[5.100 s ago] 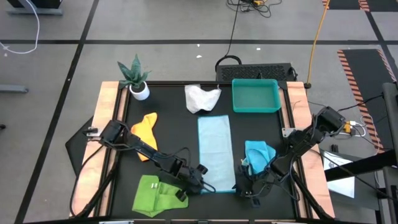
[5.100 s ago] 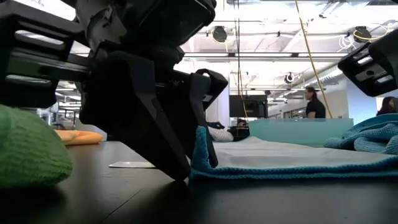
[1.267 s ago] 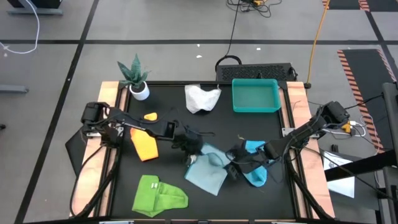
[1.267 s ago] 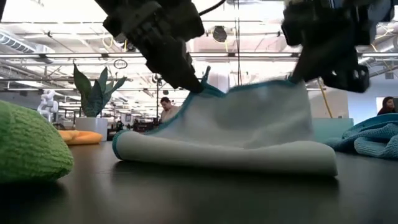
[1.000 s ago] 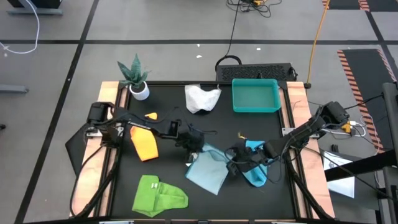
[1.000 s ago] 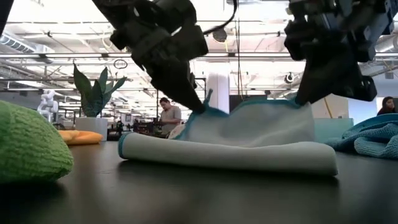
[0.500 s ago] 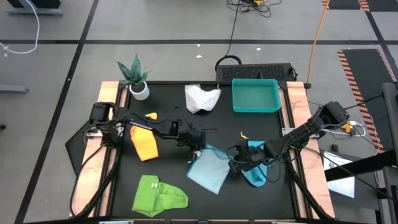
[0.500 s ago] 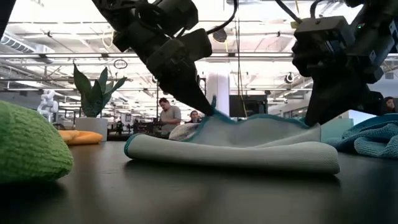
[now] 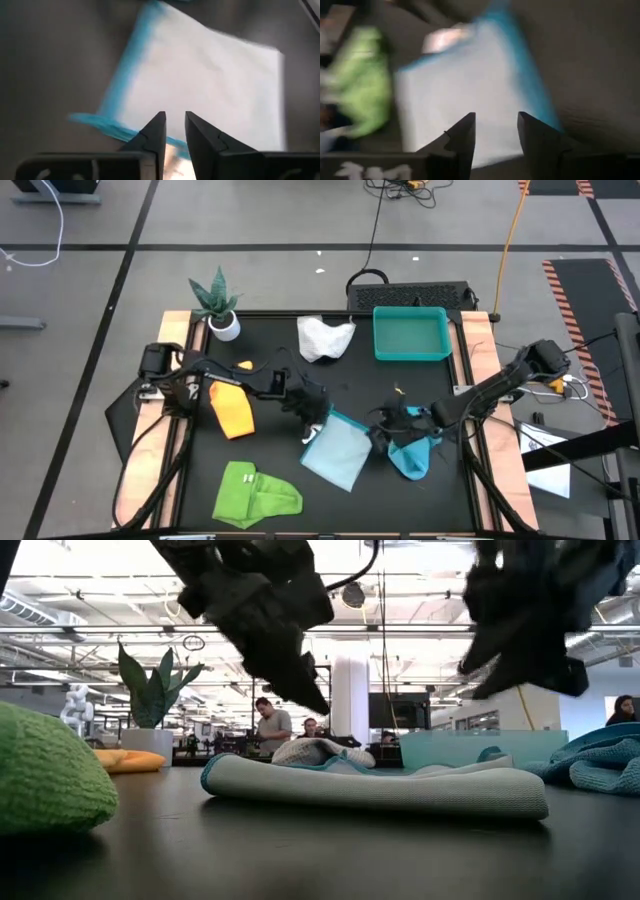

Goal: Fold microfiber towels
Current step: Fold the blue microfiber towel

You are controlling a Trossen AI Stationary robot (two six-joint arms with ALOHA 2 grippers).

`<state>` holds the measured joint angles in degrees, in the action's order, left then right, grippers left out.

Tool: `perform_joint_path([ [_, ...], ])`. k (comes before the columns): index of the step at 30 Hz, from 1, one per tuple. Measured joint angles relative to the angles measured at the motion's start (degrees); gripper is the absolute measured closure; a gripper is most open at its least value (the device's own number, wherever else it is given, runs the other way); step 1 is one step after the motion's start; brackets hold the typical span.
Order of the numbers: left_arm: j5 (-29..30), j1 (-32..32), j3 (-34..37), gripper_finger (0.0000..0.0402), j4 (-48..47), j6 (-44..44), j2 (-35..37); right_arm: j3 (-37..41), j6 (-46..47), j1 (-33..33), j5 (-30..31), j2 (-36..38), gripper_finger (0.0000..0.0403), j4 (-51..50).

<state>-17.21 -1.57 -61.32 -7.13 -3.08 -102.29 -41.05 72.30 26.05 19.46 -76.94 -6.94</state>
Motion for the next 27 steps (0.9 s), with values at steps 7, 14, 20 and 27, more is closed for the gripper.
perform_joint_path([
  [7,2.2,-1.6,0.0,0.0394,3.6,-1.0,-4.7,0.2,-1.2,2.1,-1.7,-6.4,0.0390,4.4],
  [14,2.3,-2.1,0.0,0.0399,4.3,-0.8,-7.2,1.7,-1.1,0.3,-3.0,-8.4,0.0402,5.1],
  [20,3.9,-1.9,0.0,0.0398,3.1,-0.9,-7.4,4.4,-0.1,-0.9,-3.0,-8.4,0.0403,4.8],
  [27,4.2,-1.9,0.0,0.0398,2.5,-0.9,-7.4,5.8,-0.8,-2.5,-1.5,-8.4,0.0403,5.0],
])
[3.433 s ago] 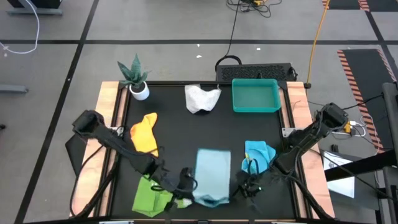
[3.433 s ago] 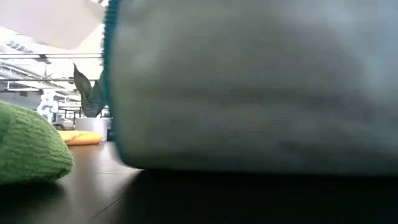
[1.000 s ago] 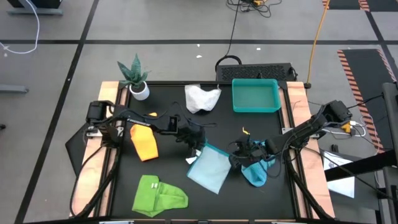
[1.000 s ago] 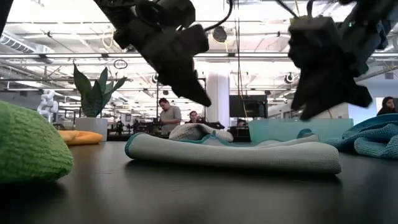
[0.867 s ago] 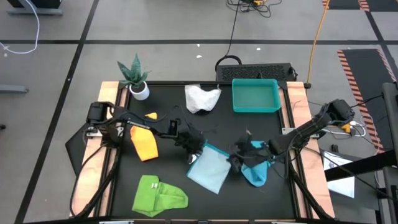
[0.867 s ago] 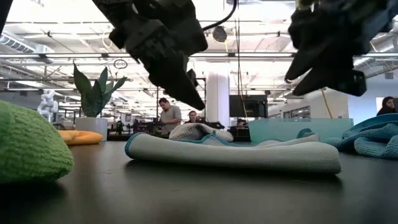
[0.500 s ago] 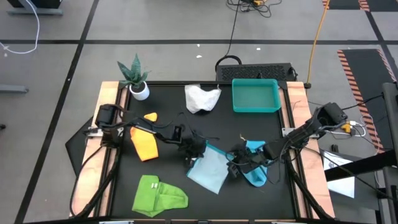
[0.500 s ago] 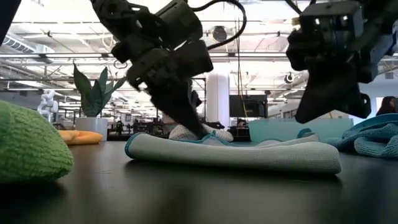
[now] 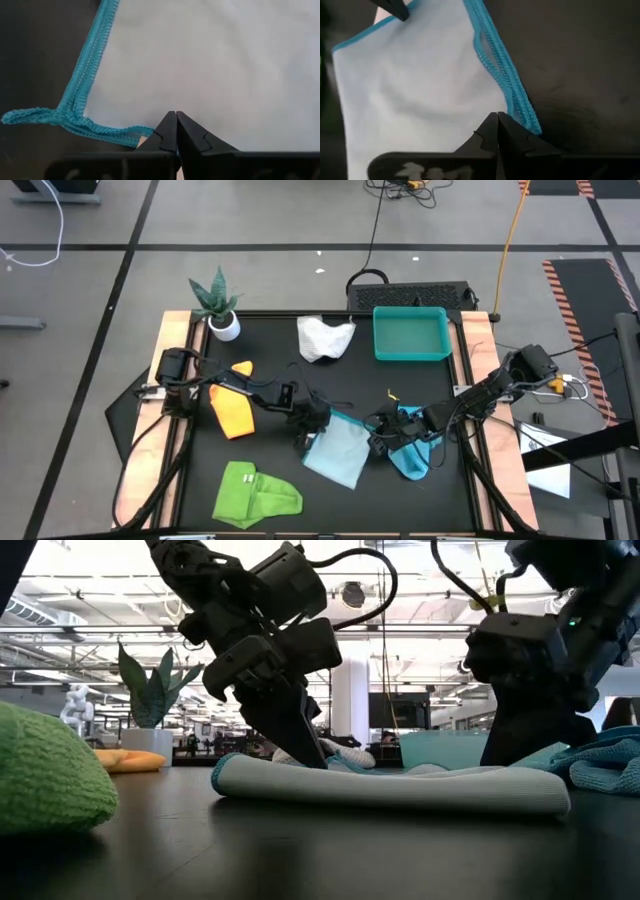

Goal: Fold microfiber towels
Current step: Fold the blue microfiber towel

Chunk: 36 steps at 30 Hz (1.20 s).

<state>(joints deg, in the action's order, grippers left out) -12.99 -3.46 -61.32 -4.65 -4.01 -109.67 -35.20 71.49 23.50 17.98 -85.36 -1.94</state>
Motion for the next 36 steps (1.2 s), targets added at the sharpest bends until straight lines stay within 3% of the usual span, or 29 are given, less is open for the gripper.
perform_joint_path([
  [6,0.1,0.2,0.0,0.0396,0.4,0.0,0.2,1.1,-1.3,-1.1,1.5,0.0,0.0403,0.0],
  [12,4.0,2.0,-0.1,0.0396,4.6,-1.8,2.3,1.2,-3.3,-1.9,1.5,0.0,0.0403,0.0],
  [20,1.9,6.8,0.0,0.0397,5.0,-3.4,-0.5,1.2,-5.1,-3.9,1.3,0.0,0.0403,0.0],
  [32,2.5,8.7,0.0,0.0399,2.7,-7.9,-0.5,1.2,-7.9,-6.1,0.0,0.1,0.0403,0.5],
  [36,2.5,9.0,0.0,0.0396,2.7,-8.2,-0.5,1.1,-10.0,-6.1,0.1,3.8,0.0403,3.3],
])
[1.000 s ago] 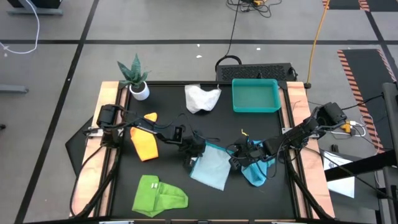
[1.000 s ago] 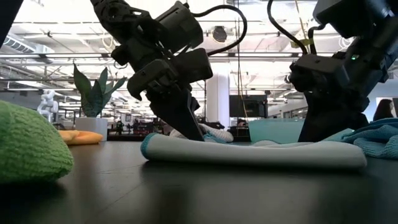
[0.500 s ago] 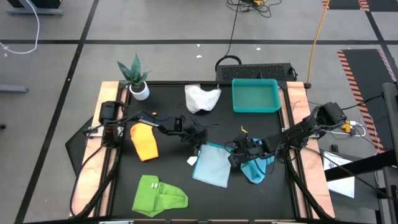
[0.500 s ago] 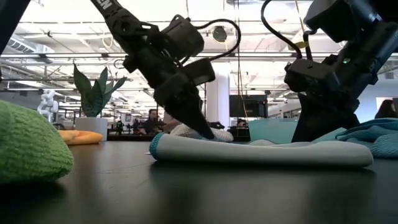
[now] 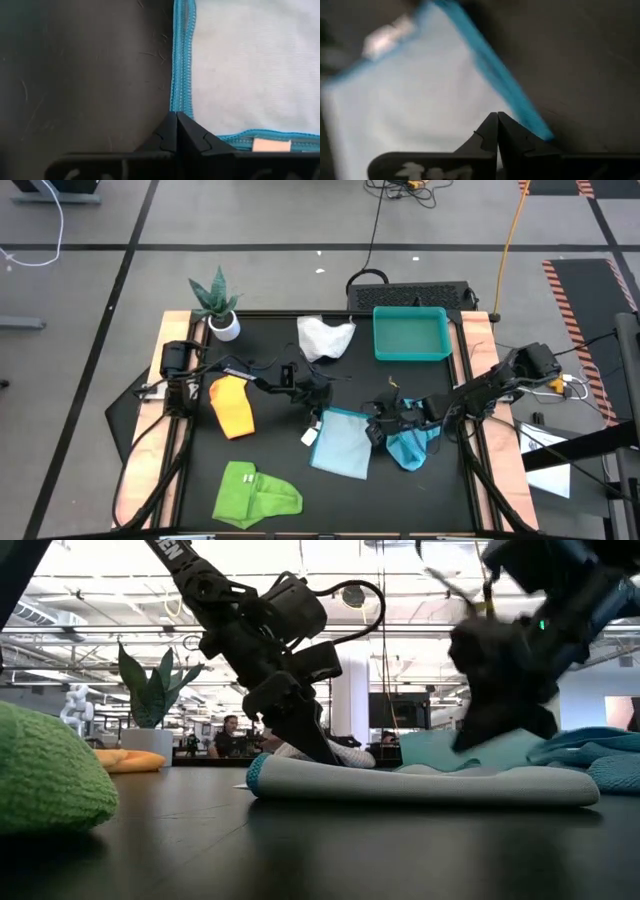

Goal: Fold microfiber towels
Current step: Fold the blue microfiber towel

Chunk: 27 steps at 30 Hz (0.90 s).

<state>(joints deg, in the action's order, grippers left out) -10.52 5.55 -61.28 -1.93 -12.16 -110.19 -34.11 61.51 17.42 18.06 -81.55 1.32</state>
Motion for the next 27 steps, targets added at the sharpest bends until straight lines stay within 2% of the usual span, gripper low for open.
perform_joint_path([
  [3,0.0,0.1,0.0,0.0399,-0.1,0.0,0.0,0.0,0.0,2.7,0.2,2.6,0.0403,2.3],
  [6,0.0,0.1,0.0,0.0397,-0.2,-0.2,0.0,0.0,2.2,7.9,2.5,2.1,0.0403,7.5],
  [11,0.1,0.1,0.0,0.0399,-0.4,-0.2,0.0,-3.7,5.5,15.2,5.8,-5.2,0.0403,12.2],
  [16,0.6,0.6,0.0,0.0396,-1.0,0.3,0.4,-8.7,8.1,18.1,4.3,-13.1,0.0403,12.5],
  [20,0.1,0.6,0.0,0.0399,-3.3,2.3,4.7,-9.6,11.1,19.2,2.9,-16.3,0.0403,12.9],
  [23,-0.9,-2.1,-0.1,0.0399,-4.9,4.4,9.1,-9.6,11.5,20.3,2.7,-17.2,0.0403,13.6],
  [27,-2.6,-9.1,0.2,0.0400,-5.9,8.4,11.6,-9.6,12.5,20.7,2.7,-18.0,0.0403,12.9],
])
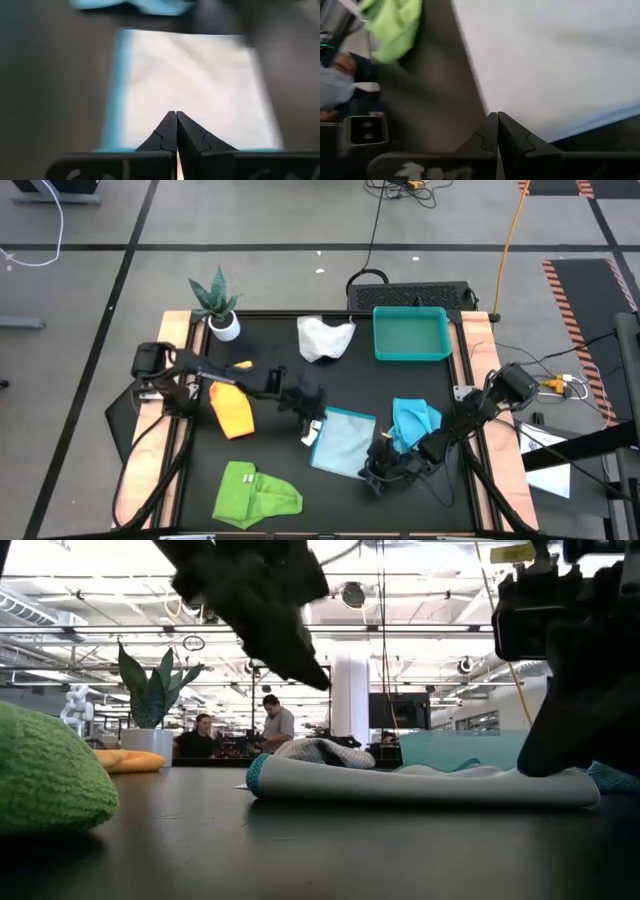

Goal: Fold microfiber towels
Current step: Fold the blue microfiber towel

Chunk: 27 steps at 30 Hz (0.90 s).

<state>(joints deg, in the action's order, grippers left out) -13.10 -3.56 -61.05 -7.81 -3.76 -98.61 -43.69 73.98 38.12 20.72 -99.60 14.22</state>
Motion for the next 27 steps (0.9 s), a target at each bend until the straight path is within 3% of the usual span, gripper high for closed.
perform_joint_path([
  [7,3.1,-10.5,5.2,0.0400,6.9,7.2,-3.0,-0.1,0.4,0.0,-1.5,-1.1,0.0403,-1.2],
  [15,5.6,-13.2,6.3,0.0401,10.0,11.4,-4.1,-0.1,0.4,-0.6,-1.9,-1.0,0.0403,-2.5],
  [21,6.8,-14.7,6.1,0.0401,17.5,16.0,-6.1,-0.1,-0.1,-1.8,-3.0,-1.0,0.0403,-3.1],
  [27,7.2,-15.7,6.4,0.0401,15.2,19.4,-10.1,-0.1,-1.1,-2.6,-3.0,-1.0,0.0403,-2.6],
])
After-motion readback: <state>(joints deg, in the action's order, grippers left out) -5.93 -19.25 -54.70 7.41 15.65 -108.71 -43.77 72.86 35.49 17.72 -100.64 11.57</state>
